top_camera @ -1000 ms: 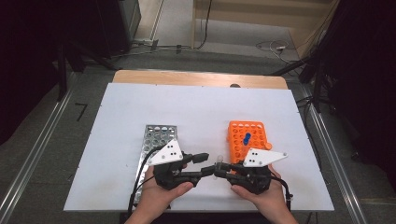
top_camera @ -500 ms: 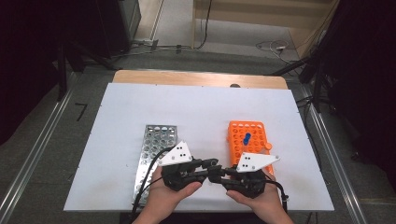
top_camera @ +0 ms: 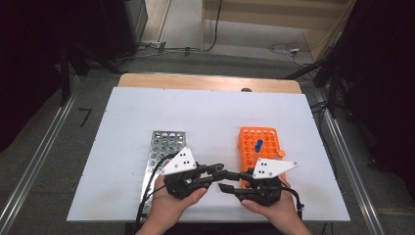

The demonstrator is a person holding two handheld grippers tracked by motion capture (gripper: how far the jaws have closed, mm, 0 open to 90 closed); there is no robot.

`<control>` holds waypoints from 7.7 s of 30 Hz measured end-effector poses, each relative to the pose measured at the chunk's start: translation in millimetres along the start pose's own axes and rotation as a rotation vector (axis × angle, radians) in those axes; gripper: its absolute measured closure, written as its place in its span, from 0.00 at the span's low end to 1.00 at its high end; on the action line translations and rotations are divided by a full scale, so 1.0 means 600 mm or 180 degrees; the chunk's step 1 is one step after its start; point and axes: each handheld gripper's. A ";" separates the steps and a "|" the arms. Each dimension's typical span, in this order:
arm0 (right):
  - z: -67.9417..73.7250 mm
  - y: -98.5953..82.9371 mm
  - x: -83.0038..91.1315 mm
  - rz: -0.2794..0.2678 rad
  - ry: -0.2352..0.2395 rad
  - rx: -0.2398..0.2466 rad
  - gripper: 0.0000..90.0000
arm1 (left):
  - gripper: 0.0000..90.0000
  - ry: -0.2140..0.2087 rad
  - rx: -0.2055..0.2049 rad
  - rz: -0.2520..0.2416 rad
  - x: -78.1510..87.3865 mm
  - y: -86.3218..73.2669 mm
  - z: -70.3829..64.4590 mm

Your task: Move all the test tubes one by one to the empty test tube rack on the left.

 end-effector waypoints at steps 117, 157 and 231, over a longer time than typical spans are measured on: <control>-0.152 -0.111 0.201 -0.0345 -0.1074 -0.0513 0.00 | 0.46 0.1156 0.0321 -0.0164 0.063 0.032 0.212; -0.107 -0.091 0.181 -0.0392 -0.0130 0.0125 0.41 | 0.00 0.0819 0.0247 -0.0212 0.124 -0.028 0.121; -0.070 -0.071 0.116 -0.0065 0.0162 0.0137 0.82 | 0.02 0.0502 0.0018 -0.0107 0.064 -0.010 0.059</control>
Point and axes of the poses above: each handheld gripper's, and its own axes: x roughly backward along the jaws, y roughly out of its top, z roughly to its left, and after that the axes turned 8 degrees about x, right-handed
